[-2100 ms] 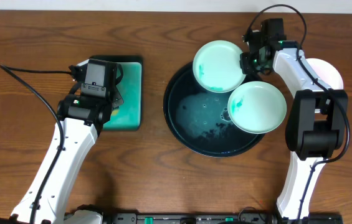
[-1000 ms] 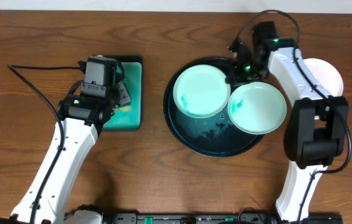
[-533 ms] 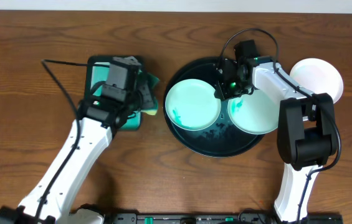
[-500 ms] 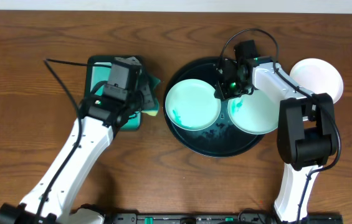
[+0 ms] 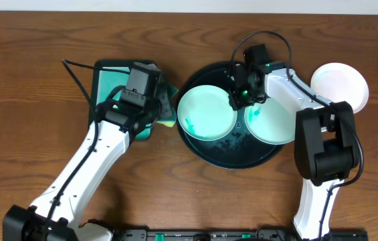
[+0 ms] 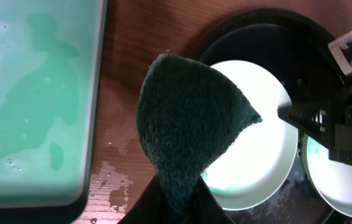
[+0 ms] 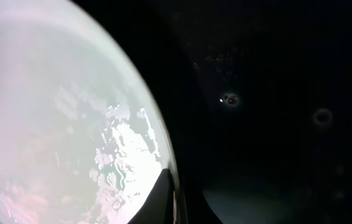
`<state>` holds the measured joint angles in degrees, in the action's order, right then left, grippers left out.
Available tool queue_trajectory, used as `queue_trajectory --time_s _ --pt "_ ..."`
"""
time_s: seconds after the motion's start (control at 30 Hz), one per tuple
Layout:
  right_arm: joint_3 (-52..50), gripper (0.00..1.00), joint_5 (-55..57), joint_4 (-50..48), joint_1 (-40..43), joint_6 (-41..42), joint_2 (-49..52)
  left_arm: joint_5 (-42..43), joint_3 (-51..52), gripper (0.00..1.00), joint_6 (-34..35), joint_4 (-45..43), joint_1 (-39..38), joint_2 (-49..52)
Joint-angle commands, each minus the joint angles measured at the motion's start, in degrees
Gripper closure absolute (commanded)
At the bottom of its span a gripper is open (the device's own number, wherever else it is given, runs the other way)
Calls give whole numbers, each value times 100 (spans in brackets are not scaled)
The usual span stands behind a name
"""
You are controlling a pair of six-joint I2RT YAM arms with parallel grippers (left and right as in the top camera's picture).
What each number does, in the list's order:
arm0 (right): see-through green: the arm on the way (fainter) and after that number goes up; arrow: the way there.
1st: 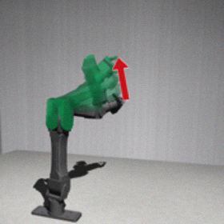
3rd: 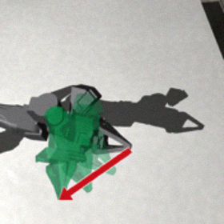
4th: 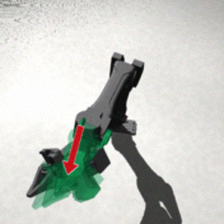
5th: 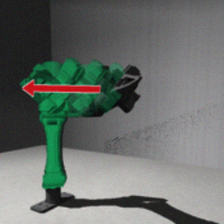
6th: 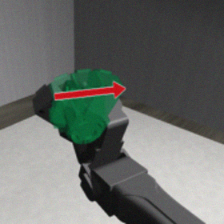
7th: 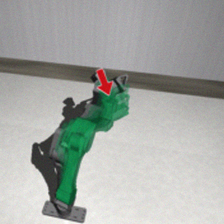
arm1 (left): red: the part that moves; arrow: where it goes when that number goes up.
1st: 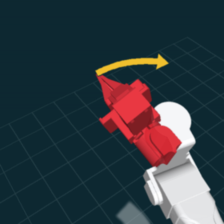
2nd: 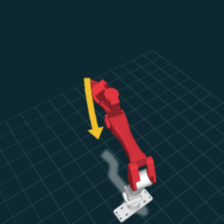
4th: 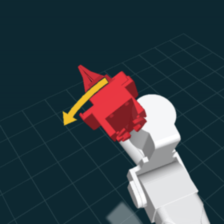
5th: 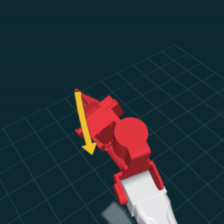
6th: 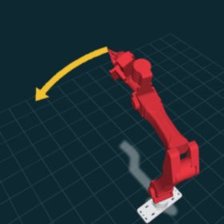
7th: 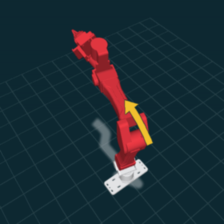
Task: Clean dirty plates on tray and stack at the side
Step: 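Carry the green sponge with the left gripper onto the back plate, then scrub the back plate with the sponge while right gripper holds it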
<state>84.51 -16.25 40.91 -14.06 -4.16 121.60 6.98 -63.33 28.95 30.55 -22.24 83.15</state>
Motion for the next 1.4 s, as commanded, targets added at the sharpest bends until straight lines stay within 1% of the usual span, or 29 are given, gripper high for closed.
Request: queue_trajectory --time_s 0.0,0.17,0.23,0.3,0.43,0.5,0.63,0.77,0.93,1.03,1.1,1.27,1.37 --pt "0 99 957 -31 140 474 -11 9 28 93 317 -105 -101 94" --pt "61 99 855 2 308 542 -149 11 28 93 603 -509 -284 457" --pt "61 99 811 61 315 540 -205 13 28 93 850 -761 -376 651" --pt "61 99 807 131 315 601 -210 13 28 93 1091 -1054 -474 826" --pt "46 99 807 153 293 1121 -199 11 28 93 1543 -1849 -758 1244" --pt "46 99 807 133 280 1296 -199 9 28 93 1657 -2269 -896 1473" --pt "46 99 807 133 251 1403 -199 -17 28 93 2124 -2946 -1043 1998" --pt "46 98 809 129 210 1403 -199 -55 28 93 2588 -3362 -1047 2483" --pt "46 99 811 35 155 1403 -199 -55 26 93 2625 -4044 -1069 3018" --pt "46 98 811 -4 153 1427 -199 -122 28 93 2618 -4048 -1069 3230" --pt "46 98 831 -17 153 1469 -199 -369 28 93 2531 -3866 -1069 3327" --pt "46 98 837 -22 153 1467 -199 -1672 26 93 1718 -2887 -1056 3320" --pt "46 98 857 -22 153 1464 -199 -2468 22 93 1434 -2299 -1051 3279"
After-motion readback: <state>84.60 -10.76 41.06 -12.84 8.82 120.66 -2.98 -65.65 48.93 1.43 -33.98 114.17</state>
